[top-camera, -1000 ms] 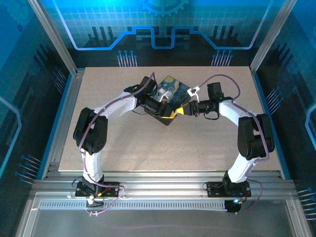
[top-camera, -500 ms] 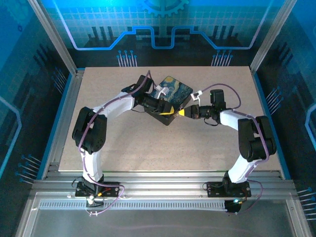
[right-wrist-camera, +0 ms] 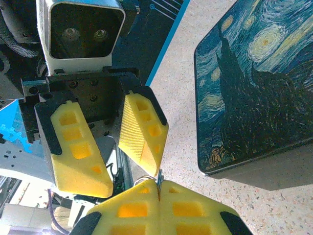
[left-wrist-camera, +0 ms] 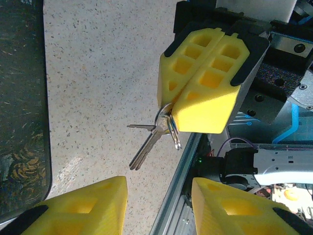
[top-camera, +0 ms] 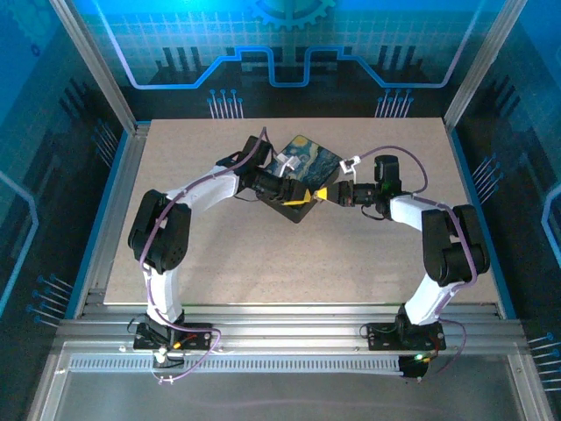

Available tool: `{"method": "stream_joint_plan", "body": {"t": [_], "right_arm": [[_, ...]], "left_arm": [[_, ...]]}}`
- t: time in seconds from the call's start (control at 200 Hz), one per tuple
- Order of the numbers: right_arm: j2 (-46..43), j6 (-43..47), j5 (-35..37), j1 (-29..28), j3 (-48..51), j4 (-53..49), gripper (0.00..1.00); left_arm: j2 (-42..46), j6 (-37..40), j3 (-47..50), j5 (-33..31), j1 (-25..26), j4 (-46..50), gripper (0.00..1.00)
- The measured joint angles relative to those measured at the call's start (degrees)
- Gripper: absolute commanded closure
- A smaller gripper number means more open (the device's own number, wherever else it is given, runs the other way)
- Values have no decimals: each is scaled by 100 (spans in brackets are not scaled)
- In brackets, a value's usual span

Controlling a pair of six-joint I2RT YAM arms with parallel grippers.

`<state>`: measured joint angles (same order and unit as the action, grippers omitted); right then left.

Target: Unlock a padlock with a key

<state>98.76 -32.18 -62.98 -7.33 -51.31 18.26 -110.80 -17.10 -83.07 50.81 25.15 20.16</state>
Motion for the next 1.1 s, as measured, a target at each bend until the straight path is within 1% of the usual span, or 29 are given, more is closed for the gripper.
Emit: {"method": "stream_joint_plan", "body": {"t": [0.09,0.415,0.655,0.815,0.92,1.101], "right_arm": [[17,-2,-2,-4,-2,-2,100],[48,-63,-11,-22,-13,-4,100],[96,-63,-26,-129,-81,-22,100],[101,-63,-28,-136,-90,-22,100],[103,-55,-2,-133,-92,-79,100],[155,72,57,-133,-164,-286,100]], "left_arm": [[-7,-17,0,-2,0,0,61],[-138,-61,0,-22,4,-39,69],[-142,-79,0,-24,4,-107,78],[-155,-85,0,-57,4,-103,88],[-155,-76,0,-57,4,-101,90],[-155,-7,0,-52,4,-55,97]]}}
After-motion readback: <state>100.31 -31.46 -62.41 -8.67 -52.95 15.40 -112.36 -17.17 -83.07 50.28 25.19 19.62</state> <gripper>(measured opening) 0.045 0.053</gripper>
